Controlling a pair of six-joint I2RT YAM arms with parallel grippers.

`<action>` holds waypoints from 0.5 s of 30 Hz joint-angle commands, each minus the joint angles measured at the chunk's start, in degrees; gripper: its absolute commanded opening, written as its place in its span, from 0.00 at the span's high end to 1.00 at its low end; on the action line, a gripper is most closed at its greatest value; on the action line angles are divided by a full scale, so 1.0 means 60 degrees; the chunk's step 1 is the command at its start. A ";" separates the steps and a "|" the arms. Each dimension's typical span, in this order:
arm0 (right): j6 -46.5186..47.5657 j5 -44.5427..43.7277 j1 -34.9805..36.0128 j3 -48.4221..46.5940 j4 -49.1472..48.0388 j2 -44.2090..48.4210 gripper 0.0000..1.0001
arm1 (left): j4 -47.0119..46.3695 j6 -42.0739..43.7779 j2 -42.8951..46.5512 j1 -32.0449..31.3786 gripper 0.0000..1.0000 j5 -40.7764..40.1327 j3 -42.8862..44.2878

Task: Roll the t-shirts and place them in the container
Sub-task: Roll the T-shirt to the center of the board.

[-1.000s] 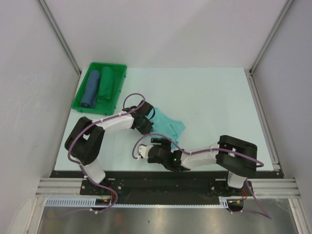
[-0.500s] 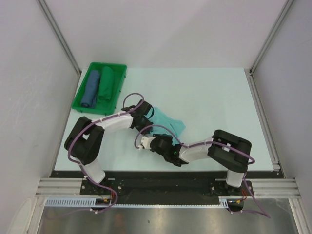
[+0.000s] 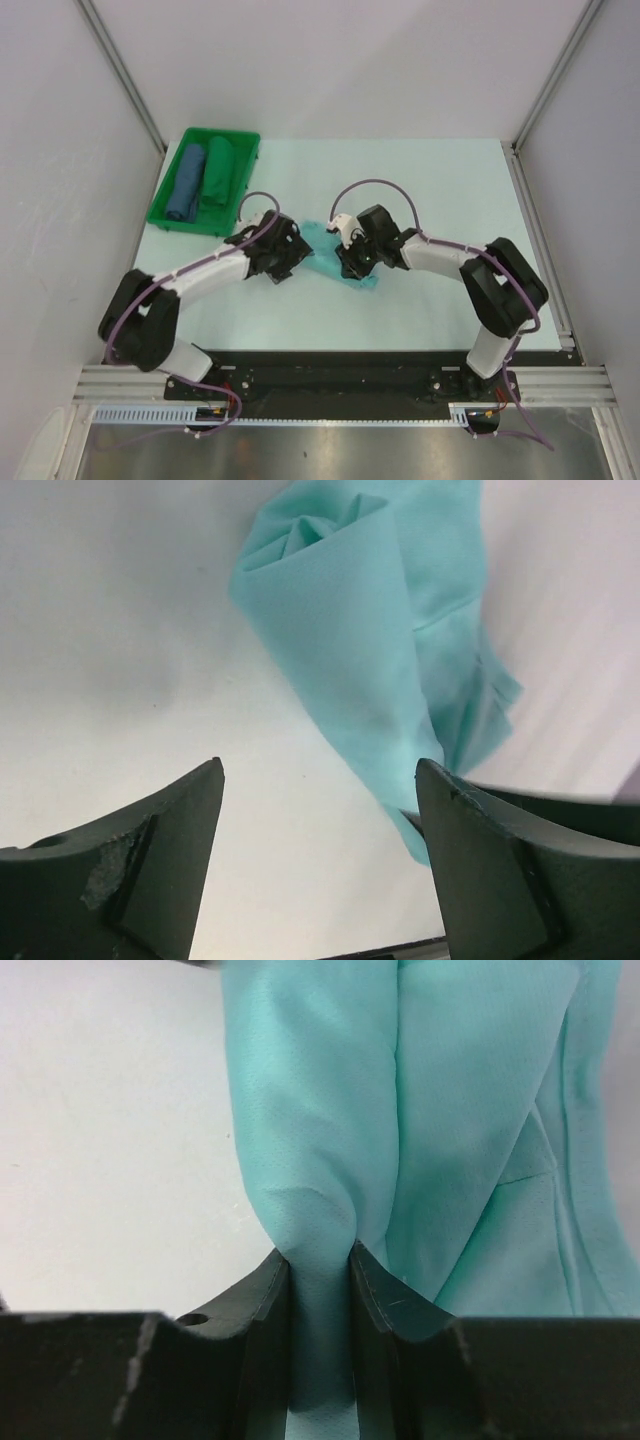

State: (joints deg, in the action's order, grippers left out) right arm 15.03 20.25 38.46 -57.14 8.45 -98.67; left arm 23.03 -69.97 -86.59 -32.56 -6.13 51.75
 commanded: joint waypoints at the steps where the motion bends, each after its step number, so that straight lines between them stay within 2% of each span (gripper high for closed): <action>1: -0.1330 0.2936 -0.0856 -0.0845 0.1285 -0.1028 0.72 | -0.2252 0.0281 0.1552 0.0094 0.18 -0.0369 -0.1342; 2: -0.1463 0.3489 -0.1177 -0.0963 0.1374 -0.1509 0.72 | -0.3227 0.0339 0.1657 0.0094 0.19 -0.0297 -0.1634; 6: -0.2268 0.4475 -0.1809 -0.1534 0.1609 -0.2506 0.72 | -0.5411 0.0456 0.1731 0.0050 0.22 -0.0048 -0.2879; 11: -0.3177 0.5398 -0.2439 -0.1901 0.1537 -0.3270 0.73 | -0.6794 0.0866 0.1102 -0.0038 0.24 -0.0033 -0.3160; 15: -0.3967 0.5663 -0.2834 -0.1990 0.1390 -0.3622 0.73 | -0.7981 0.0866 0.0051 -0.0053 0.23 -0.0033 -0.3220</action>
State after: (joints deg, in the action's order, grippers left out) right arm -3.22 53.84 23.18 -68.86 15.07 -116.97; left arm -12.73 -66.89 -81.41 -32.62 -6.83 32.86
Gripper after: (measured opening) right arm 0.273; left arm 0.762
